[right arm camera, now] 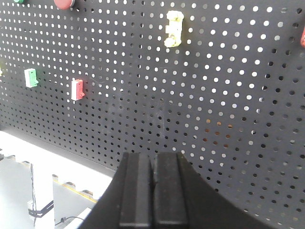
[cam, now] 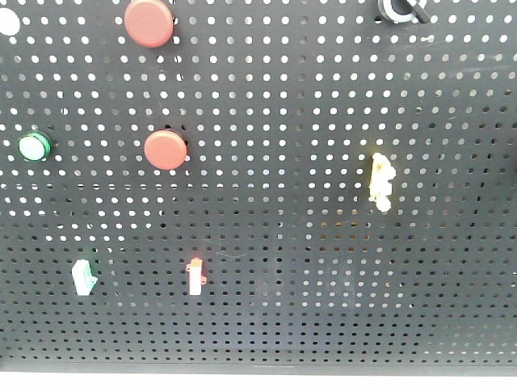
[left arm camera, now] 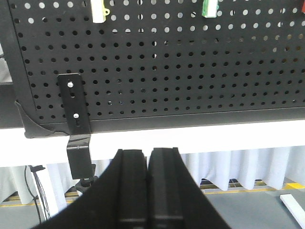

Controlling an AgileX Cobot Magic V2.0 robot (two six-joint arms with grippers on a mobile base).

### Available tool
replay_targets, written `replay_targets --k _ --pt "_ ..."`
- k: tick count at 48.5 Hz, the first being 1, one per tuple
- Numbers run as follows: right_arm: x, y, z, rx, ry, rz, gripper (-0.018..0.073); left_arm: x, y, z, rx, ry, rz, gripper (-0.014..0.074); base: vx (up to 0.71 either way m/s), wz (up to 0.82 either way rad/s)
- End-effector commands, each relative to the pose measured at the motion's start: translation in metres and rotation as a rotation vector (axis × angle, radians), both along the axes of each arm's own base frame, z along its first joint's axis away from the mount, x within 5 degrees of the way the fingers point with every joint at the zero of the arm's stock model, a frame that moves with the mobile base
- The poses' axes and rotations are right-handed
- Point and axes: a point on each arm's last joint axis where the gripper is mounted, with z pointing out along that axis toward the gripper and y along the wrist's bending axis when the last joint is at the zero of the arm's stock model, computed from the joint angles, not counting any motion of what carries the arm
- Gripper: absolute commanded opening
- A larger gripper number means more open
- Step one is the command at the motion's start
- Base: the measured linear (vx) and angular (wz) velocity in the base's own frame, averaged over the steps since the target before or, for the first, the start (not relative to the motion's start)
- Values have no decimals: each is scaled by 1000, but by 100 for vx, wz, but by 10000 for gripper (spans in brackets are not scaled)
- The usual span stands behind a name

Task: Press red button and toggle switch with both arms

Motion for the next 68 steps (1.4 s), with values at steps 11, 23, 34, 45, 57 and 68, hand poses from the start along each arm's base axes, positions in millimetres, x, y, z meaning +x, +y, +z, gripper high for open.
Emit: replay_targets --k 11,23,34,45,57,68 --pt "29 -10 -39 61 0 -246 -3 0 0 -3 -14 -65 5 1 0 0" --pt "39 -22 -105 142 73 -457 -3 0 0 -3 -14 -65 5 1 0 0" --pt "34 -26 -118 101 51 -526 -3 0 0 -3 -14 -65 5 1 0 0" --pt "34 -26 -118 103 48 -524 -3 0 0 -3 -14 -65 5 1 0 0" --pt "34 -26 -118 103 48 -524 -3 0 0 -3 -14 -65 5 1 0 0" --pt "34 -26 -118 103 48 -524 -3 0 0 -3 -14 -65 5 1 0 0"
